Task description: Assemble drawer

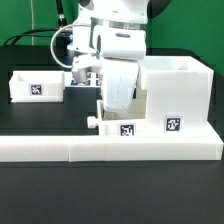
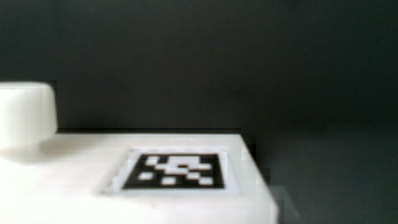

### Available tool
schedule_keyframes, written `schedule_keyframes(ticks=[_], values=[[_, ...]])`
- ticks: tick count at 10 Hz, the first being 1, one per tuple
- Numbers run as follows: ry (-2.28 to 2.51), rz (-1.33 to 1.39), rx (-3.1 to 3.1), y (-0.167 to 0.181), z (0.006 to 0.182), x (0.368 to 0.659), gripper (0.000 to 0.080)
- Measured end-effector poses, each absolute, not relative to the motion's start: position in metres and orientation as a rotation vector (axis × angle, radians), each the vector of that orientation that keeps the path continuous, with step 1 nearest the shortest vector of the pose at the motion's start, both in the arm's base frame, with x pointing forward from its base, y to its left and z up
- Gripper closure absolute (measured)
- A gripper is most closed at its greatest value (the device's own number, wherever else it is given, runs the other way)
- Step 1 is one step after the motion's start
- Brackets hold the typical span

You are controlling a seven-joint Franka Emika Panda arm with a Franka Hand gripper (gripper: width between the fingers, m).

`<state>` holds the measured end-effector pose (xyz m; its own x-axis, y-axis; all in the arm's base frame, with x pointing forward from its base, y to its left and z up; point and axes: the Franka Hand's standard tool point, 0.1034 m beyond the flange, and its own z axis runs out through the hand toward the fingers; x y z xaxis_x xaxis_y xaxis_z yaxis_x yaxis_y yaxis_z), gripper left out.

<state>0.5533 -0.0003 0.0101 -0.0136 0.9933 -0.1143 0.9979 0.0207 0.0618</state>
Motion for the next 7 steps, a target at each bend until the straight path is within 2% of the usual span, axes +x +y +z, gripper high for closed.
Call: schedule_keyframes(ticks=[2,3,4,5,6,7], values=[[2.147,-0.065,2.112,-0.002,0.01,0.553,0.0755],[2.147,-0.065,2.112,-0.003,0.01,0.553,0.0681],[2.146,-0.067,2.114,-0.003,0.01,0.553,0.0681],[2.144,-0.079,2.117,-0.004,0.012,0.555,0.0545],[2.142,-0.089,2.117,-0.004,0.017,0.558,0.0545],[2.138,-0.097,2.119,-0.004,0.023,0.56,0.0344]])
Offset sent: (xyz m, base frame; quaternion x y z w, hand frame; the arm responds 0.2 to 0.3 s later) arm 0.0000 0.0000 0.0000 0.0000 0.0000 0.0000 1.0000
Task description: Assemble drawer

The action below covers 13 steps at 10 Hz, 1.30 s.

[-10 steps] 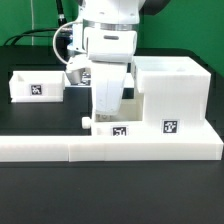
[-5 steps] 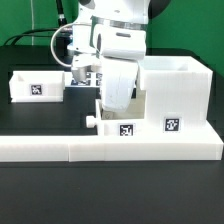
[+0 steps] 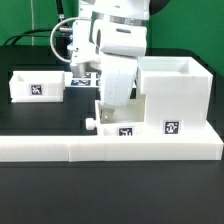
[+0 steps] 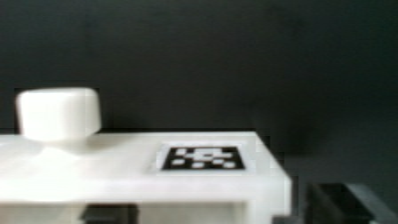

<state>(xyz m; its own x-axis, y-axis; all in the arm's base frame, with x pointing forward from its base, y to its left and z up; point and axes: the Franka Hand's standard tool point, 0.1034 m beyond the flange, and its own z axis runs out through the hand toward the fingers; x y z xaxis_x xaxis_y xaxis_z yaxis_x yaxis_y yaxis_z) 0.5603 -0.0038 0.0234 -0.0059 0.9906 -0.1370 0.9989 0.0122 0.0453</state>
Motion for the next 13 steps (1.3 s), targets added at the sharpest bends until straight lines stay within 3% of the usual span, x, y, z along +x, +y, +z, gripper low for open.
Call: schedule_keyframes(ticks=[1,2,5,10,13], values=[[2.135,-0.101,2.119,-0.003,0.029,0.563,0.0222],[2.132,-0.104,2.117,-0.003,0.037,0.565,0.0166],[2.177,-0.138,2.057,-0.029,0.062,0.563,0.0152],[2.265,-0.143,2.005,-0.057,0.057,0.557,0.0151],[2.412,-0.067,1.997,-0.084,0.043,0.559,0.0151]])
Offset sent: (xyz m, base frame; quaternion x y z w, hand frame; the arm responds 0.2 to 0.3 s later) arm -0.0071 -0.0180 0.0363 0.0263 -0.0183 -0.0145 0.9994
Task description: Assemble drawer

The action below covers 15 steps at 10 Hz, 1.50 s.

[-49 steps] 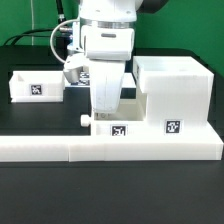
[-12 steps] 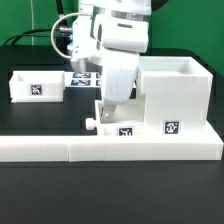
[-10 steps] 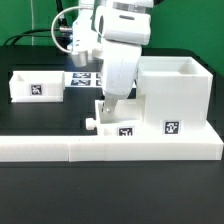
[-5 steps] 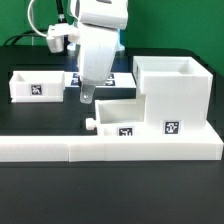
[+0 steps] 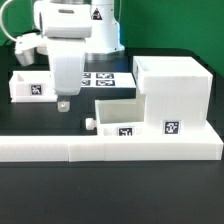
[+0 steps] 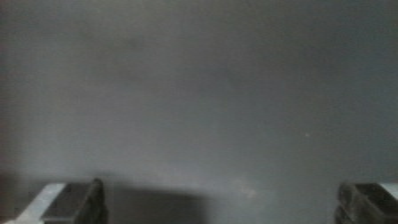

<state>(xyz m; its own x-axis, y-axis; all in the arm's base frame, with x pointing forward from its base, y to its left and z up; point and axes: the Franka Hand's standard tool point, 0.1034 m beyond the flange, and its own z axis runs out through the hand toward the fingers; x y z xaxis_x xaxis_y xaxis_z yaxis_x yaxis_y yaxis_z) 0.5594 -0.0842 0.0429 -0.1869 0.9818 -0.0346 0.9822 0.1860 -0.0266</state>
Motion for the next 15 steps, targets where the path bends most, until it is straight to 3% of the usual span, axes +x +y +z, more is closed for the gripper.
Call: schedule_keyframes(ticks=[3,5,8,15], values=[[2.515,0.009,2.026,-0.081,0.03,0.562,0.0151],[2.49,0.017,2.094,-0.06,0.021,0.561,0.0151],[2.481,0.018,2.105,-0.062,0.02,0.559,0.0151],[2.45,0.043,2.16,-0.004,0.023,0.567,0.0151]])
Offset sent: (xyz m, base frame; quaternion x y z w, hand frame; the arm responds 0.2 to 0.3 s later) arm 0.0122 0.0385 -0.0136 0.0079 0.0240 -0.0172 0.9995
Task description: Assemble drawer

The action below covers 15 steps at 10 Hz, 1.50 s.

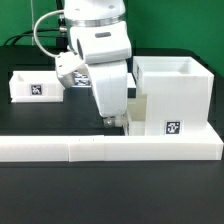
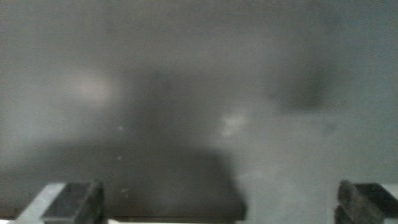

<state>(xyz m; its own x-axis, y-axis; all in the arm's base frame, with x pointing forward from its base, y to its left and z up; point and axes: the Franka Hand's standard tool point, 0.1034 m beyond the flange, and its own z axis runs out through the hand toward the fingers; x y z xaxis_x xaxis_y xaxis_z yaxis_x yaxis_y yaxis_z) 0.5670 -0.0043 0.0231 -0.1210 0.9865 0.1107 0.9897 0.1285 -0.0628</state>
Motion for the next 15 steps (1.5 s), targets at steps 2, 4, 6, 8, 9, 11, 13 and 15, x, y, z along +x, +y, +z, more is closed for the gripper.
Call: schedule_keyframes(ticks=[2,4,6,8,9,11,13,15], values=[[-2.253,-0.041,-2.003,0.004,0.024,0.567,0.0151],[-2.226,-0.019,-2.024,0.009,0.025,0.567,0.0151],[-2.214,-0.003,-2.033,0.008,0.027,0.568,0.0151],[-2.247,-0.008,-2.001,-0.008,0.027,0.568,0.0151],[-2.285,-0.014,-1.964,-0.026,0.029,0.568,0.0151],[-2.348,-0.03,-1.92,-0.06,0.043,0.571,0.0151],[-2.365,-0.059,-1.97,-0.091,0.068,0.569,0.0151],[-2.367,-0.1,-2.049,-0.106,0.078,0.544,0.0151]])
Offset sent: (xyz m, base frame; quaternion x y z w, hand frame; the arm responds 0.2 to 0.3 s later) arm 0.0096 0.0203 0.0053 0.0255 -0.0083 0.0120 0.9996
